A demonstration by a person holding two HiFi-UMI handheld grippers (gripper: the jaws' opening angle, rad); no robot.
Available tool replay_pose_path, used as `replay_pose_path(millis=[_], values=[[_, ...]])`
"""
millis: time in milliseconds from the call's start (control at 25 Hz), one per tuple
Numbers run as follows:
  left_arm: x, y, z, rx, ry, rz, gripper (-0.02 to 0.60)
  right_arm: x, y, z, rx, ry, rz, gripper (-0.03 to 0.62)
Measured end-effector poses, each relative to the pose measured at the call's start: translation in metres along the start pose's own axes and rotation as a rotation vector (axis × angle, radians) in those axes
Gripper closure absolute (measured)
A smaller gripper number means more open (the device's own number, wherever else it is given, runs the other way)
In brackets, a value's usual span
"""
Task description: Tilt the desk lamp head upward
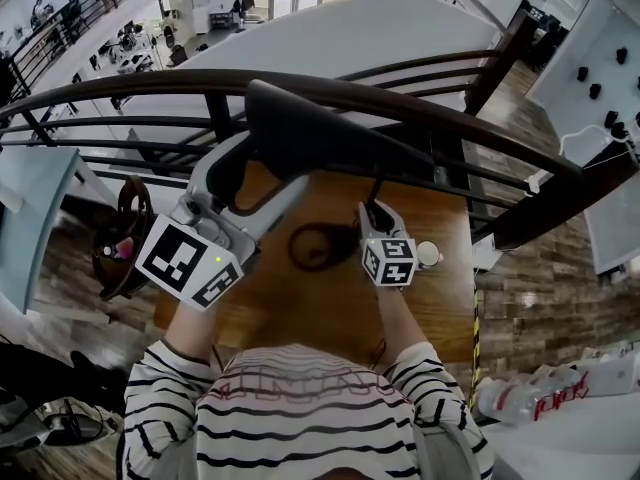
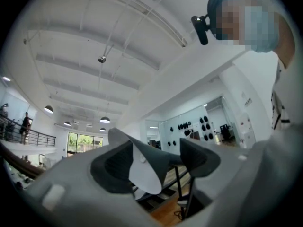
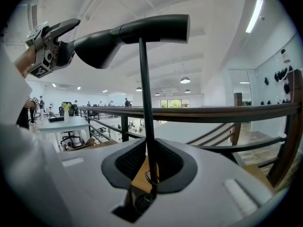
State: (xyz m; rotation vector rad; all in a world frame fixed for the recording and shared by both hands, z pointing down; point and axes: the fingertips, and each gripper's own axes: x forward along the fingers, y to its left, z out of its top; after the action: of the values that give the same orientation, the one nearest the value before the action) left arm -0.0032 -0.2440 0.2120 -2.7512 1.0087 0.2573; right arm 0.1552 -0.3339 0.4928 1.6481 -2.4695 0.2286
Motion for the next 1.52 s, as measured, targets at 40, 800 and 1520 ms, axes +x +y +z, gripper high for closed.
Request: replay_pose_path(millis=[40,800,1520], values=[[0.0,0.0,0.0,0.001,-0.002,0.001,0.27,0.0,0.0,-0.003,0.001,0.018,0.006,0.541],[-0.025,-0.009,-0.044,-0.035,0.05,0.048,0.259,-0.056,0.031,0.003,0.032,-0.069,-0.025,0.445],[-0.077,-0.026,-0.164,-0.033,0.222,0.136,0.353,-0.085,0.092,-0.012,0.07,-0.083,0.093,0.582]])
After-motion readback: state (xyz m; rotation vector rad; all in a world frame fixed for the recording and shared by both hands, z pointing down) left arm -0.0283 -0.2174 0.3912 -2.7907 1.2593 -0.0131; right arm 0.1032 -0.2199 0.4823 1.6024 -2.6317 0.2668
